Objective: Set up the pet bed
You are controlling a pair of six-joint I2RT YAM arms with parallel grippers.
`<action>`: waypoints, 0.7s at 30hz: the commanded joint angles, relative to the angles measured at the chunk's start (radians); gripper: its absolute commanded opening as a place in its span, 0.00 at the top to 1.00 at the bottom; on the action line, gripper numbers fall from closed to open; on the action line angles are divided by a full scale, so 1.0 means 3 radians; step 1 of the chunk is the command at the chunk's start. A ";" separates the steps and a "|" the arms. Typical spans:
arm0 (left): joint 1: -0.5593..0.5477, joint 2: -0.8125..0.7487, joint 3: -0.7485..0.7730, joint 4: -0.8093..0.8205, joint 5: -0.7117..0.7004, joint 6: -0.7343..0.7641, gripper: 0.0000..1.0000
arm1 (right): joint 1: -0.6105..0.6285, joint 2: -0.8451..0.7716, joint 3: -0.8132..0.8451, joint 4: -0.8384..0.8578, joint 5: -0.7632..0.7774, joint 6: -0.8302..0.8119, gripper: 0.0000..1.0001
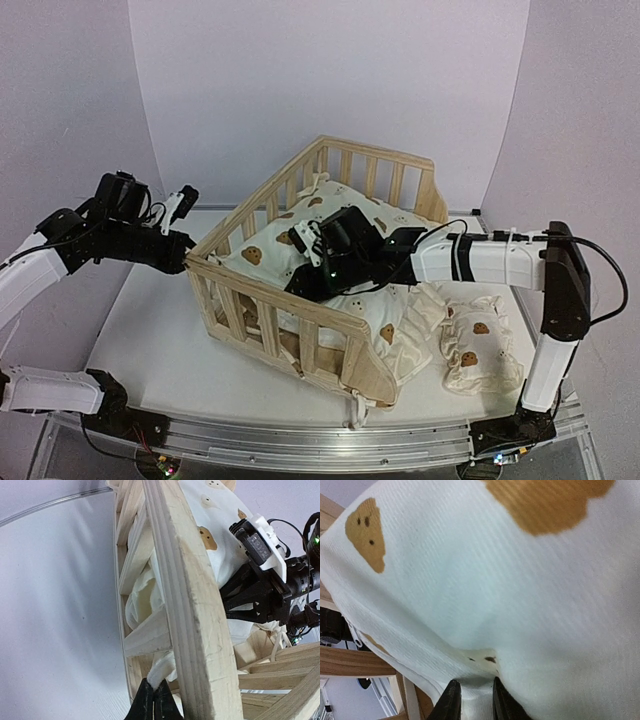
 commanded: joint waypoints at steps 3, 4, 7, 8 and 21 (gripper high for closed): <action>0.0060 -0.0096 0.0151 -0.0200 -0.0604 -0.0238 0.90 | -0.0019 -0.0142 -0.0073 -0.0056 0.0333 0.0031 0.75; 0.0060 -0.0088 0.0084 -0.0283 -0.0741 -0.0342 0.90 | -0.0021 -0.0140 -0.0072 -0.0049 0.0315 0.0027 0.75; 0.0065 -0.0175 -0.0221 -0.0377 -0.1154 -0.0678 0.80 | -0.0019 -0.0130 -0.0062 -0.0024 0.0247 0.0018 0.75; 0.0065 -0.0213 -0.0266 -0.0378 -0.1191 -0.0764 0.75 | -0.0021 -0.0125 -0.0058 -0.0017 0.0224 0.0016 0.75; 0.0109 -0.0447 -0.0854 0.0454 0.0074 -0.1353 0.39 | -0.0019 -0.0150 -0.0030 0.0060 0.0024 0.0018 0.75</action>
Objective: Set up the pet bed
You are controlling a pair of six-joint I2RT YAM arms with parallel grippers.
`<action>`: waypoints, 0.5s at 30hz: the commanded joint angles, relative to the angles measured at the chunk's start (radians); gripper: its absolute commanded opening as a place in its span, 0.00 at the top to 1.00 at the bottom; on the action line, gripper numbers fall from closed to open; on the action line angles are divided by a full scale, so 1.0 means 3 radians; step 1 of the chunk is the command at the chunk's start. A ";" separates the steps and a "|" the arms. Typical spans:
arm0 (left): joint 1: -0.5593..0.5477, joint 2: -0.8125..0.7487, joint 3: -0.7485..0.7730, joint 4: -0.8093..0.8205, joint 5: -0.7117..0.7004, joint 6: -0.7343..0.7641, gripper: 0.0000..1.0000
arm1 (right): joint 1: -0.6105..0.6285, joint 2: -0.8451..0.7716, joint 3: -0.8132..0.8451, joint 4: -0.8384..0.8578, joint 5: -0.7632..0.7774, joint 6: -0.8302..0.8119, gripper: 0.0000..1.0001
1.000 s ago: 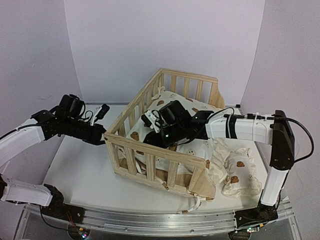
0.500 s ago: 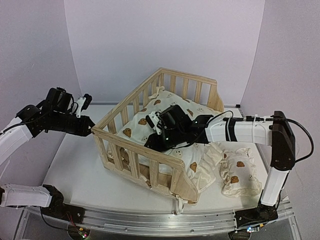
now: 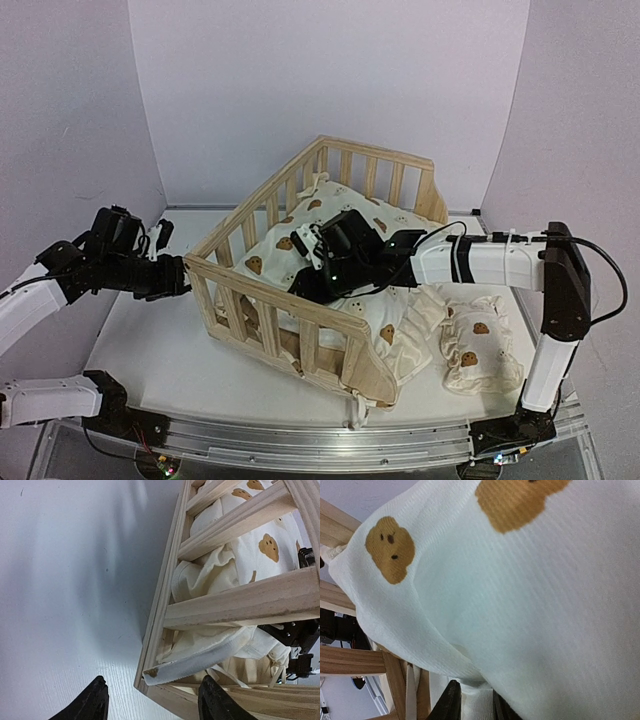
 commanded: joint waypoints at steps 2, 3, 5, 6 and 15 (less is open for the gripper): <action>-0.0016 -0.0050 -0.0260 0.0600 0.0446 -0.0240 0.40 | -0.0030 -0.0164 0.0028 0.0059 -0.0041 0.0005 0.75; -0.0013 -0.0039 -0.0317 0.0695 0.0492 -0.0251 0.41 | -0.0031 -0.0176 0.0023 0.0061 -0.0043 -0.0002 0.75; -0.0010 0.0022 -0.0377 0.0821 0.0643 -0.0252 0.42 | -0.0029 -0.0174 0.0033 0.0057 -0.0045 -0.0010 0.75; -0.0009 0.0055 -0.0413 0.0883 0.0660 -0.0260 0.42 | -0.0030 -0.0168 0.0047 0.0057 -0.0057 -0.0003 0.75; -0.0011 0.0418 -0.0695 0.1498 0.0038 -0.0190 0.65 | 0.0072 -0.0144 0.0150 0.0104 -0.0093 -0.0059 0.74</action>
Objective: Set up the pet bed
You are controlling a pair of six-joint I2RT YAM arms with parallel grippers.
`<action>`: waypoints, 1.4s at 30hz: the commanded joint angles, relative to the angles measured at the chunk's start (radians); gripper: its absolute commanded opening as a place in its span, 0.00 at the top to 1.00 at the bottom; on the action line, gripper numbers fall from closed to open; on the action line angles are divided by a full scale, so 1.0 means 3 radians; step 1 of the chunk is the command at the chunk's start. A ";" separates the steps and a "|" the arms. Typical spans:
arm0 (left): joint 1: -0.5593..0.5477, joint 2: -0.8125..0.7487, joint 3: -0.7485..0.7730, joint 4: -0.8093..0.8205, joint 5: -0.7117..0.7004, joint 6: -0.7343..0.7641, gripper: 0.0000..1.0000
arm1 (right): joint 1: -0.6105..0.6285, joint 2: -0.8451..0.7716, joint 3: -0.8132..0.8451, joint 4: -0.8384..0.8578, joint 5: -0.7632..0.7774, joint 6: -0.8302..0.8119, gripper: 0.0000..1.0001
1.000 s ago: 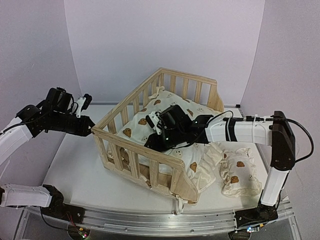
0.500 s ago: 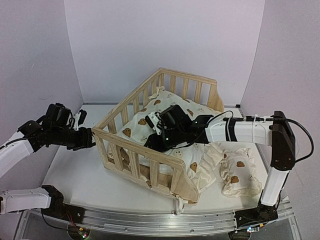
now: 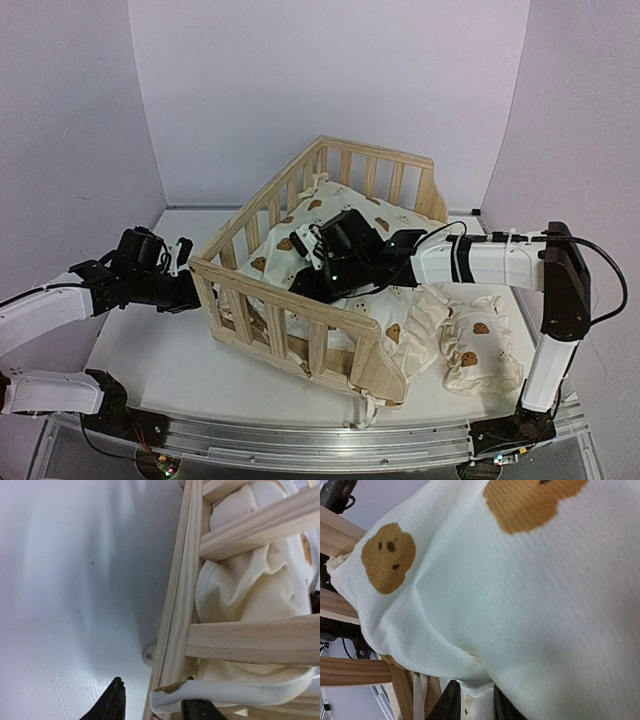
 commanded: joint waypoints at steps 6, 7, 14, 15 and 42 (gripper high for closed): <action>-0.0024 -0.0042 -0.0002 0.0377 -0.0731 0.0190 0.79 | 0.0254 -0.0285 0.0347 0.0082 -0.0242 -0.0245 0.59; -0.0027 -0.0031 0.0003 0.0413 -0.0610 0.0213 0.79 | 0.0258 -0.0282 0.0387 0.0070 -0.0408 -0.0252 0.58; -0.0027 0.0157 -0.0005 0.0555 0.0045 0.0245 0.75 | 0.0317 0.0060 0.0688 -0.0080 -0.1096 -0.0444 0.64; -0.0027 0.0169 -0.0020 0.0595 0.0110 0.0246 0.72 | 0.0330 0.0117 0.0717 -0.0081 -0.1106 -0.0451 0.66; -0.0028 -0.0304 0.1138 -0.0967 -0.2852 0.0606 0.58 | 0.0355 -0.0009 0.0513 -0.0234 0.0031 -0.0232 0.66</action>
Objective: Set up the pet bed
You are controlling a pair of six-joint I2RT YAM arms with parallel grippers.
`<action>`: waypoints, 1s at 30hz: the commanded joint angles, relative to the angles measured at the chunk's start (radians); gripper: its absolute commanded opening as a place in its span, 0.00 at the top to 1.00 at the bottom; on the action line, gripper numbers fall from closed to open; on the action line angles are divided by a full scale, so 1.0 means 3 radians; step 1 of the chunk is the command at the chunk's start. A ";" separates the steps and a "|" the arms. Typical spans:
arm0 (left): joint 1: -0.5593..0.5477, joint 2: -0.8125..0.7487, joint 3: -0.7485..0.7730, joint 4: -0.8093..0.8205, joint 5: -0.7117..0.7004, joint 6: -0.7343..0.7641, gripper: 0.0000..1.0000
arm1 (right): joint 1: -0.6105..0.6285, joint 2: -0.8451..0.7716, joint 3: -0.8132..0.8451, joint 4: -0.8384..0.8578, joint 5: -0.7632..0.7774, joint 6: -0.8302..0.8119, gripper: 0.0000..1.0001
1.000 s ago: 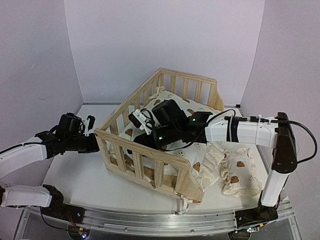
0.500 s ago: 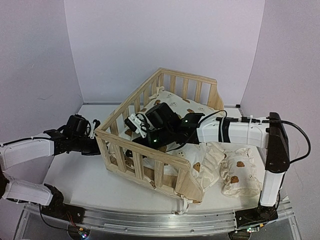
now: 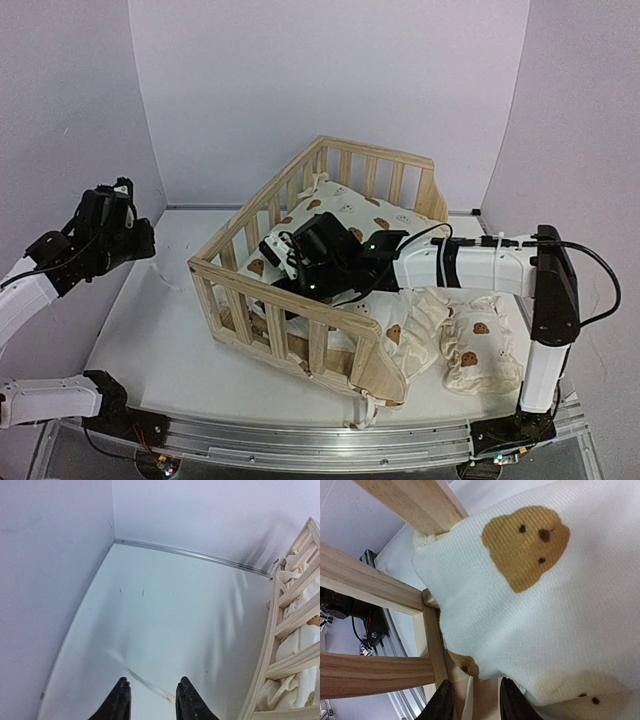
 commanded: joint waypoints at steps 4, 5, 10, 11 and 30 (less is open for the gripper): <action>0.0019 0.0154 0.0319 -0.0669 0.0766 -0.0194 0.44 | 0.0015 -0.0236 0.0108 0.0010 0.0010 -0.0033 0.65; 0.0020 0.0112 0.0255 -0.0626 0.1077 -0.0265 0.46 | 0.0014 -0.0239 0.0120 0.0012 -0.0042 -0.0046 0.65; 0.0020 -0.0246 -0.0190 -0.0004 0.2248 -0.0278 0.63 | 0.0015 -0.0147 0.0301 0.0010 -0.0270 -0.0131 0.64; 0.0024 -0.0277 -0.0285 0.0167 0.2521 -0.0234 0.69 | 0.0016 -0.0136 0.0327 0.0010 -0.0299 -0.0137 0.64; 0.0087 0.0651 -0.0842 0.1238 0.4149 0.0223 0.94 | 0.0051 0.0171 0.0617 0.0139 -0.0640 0.0003 0.72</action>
